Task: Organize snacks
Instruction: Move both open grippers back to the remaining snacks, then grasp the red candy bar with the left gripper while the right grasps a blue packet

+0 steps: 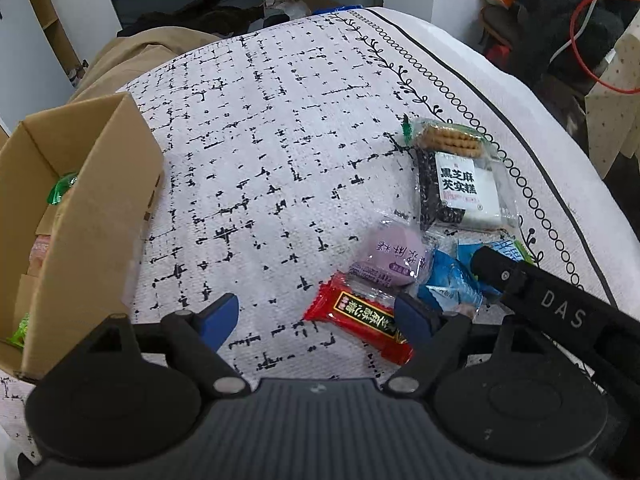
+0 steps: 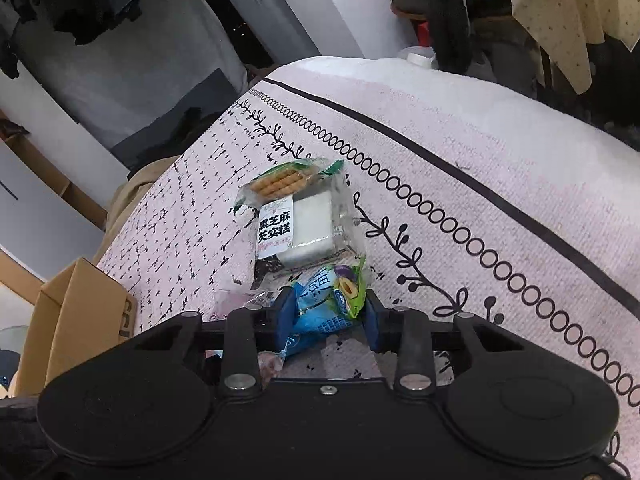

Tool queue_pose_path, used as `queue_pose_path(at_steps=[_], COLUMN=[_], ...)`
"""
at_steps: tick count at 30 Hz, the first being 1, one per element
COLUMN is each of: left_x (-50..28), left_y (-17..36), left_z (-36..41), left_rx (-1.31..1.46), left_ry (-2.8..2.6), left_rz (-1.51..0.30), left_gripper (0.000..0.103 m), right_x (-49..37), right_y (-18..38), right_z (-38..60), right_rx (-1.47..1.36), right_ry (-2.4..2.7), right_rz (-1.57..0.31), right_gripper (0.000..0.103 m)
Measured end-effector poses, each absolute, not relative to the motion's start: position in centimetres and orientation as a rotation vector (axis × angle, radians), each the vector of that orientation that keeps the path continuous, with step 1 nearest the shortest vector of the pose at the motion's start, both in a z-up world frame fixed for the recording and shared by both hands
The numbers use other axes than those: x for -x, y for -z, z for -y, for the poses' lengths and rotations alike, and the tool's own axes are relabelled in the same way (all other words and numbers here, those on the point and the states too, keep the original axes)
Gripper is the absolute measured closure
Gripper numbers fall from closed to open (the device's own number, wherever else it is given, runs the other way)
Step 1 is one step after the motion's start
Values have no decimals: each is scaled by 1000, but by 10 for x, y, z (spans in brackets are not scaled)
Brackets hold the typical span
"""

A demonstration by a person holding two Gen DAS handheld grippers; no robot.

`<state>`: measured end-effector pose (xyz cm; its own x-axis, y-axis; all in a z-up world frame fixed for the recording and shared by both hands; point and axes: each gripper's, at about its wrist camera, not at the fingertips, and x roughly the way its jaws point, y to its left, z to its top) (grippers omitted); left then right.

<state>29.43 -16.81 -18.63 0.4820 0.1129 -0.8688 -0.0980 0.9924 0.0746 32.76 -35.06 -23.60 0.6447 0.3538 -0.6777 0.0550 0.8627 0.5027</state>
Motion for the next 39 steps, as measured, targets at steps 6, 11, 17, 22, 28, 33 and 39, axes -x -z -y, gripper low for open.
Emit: queue_pose_path(at_steps=[6,11,17,22,28,33,39], left_x=[-290,-286,-286,-290,-288,-285,-276], left_y=[187,186,186,193,202,199,191], left_z=[171,163,162,163,173,174,165], left_rx=[-28,43,40,95,66,51,52], left_ry=[-94,-72,-69,-60,-67,-54,-40], left_rz=[-1040,-1042,-1025,-1068,-1086,-1086,-1099], left_gripper=[25,41,44,44,45,72,80], right_x=[-323,-316,-304,-306,-308,-304,-291], right_y=[234,229,223,227,231,233,231], right_z=[358,364,373,373,370,369,366], right_rx=[-540,-551,-557,-553,-539,-513,-482], right_ry=[-166,-152,-138,-130,-145,-154,-134], right_rz=[-875,-881,-876,-900,-909,-911,-887], right_gripper=[72,72,72,72,72,72,73])
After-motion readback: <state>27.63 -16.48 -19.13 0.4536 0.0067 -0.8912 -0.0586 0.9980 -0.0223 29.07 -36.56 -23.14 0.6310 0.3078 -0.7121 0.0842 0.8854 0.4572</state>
